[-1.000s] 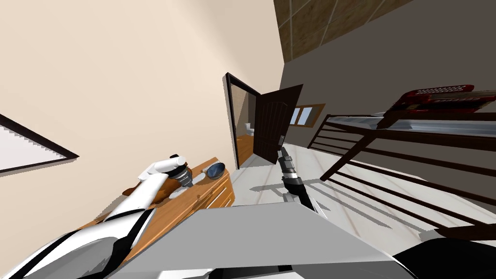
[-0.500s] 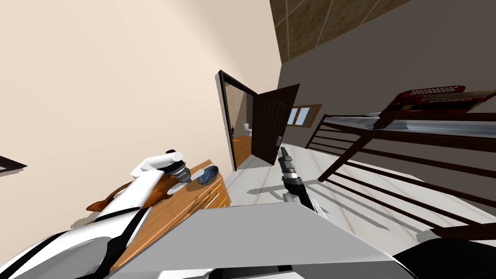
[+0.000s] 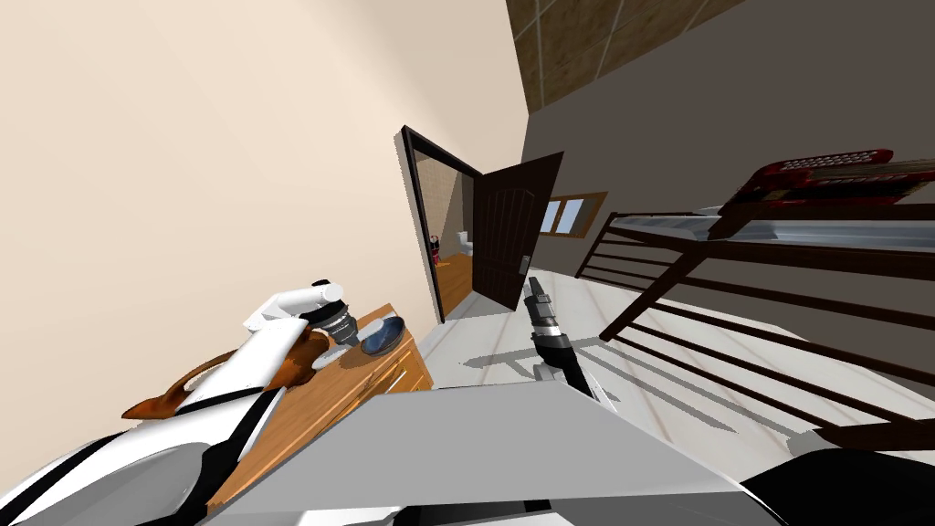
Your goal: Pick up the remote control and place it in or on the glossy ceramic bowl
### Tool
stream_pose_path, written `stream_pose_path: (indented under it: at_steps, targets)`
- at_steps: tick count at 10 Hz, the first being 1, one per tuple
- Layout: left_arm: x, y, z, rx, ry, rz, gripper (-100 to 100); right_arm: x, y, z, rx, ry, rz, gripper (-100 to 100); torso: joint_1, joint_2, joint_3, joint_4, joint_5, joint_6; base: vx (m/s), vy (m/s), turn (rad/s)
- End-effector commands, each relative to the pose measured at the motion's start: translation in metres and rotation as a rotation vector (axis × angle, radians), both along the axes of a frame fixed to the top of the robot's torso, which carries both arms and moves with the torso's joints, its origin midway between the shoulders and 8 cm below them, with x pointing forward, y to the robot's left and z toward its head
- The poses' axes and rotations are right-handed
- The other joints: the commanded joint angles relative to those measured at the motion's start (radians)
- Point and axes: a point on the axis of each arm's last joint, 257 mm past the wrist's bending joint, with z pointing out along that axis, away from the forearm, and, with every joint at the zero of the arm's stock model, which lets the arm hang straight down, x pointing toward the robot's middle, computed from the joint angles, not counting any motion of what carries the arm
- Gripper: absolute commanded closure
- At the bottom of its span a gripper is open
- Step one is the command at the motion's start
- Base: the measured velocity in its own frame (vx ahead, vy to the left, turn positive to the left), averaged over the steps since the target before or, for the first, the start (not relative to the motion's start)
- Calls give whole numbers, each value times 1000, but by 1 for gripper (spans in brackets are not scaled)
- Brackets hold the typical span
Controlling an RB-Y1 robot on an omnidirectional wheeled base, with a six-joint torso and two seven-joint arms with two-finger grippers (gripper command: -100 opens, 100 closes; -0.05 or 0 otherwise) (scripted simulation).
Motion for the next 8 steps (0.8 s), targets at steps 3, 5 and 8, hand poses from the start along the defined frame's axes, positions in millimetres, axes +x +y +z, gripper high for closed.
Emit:
stream_pose_path:
  at_steps: [3, 5, 8]
  targets:
    - [0, 0, 0, 0, 0, 0, -100, 0, 0, 0, 0, 0, 0, 0, 1, 0, 0, 0, 0, 0, 0, 0, 0]
    - [0, 0, 0, 0, 0, 0, -100, 0, 0, 0, 0, 0, 0, 0, 1, 0, 0, 0, 0, 0, 0, 0, 0]
    - [-1, 0, 25, -2, -9, 3, -100, 0, 0, 0, 0, 0, 0, 0, 1, 1, 1, 0, 0, 0, -5, 4, 9]
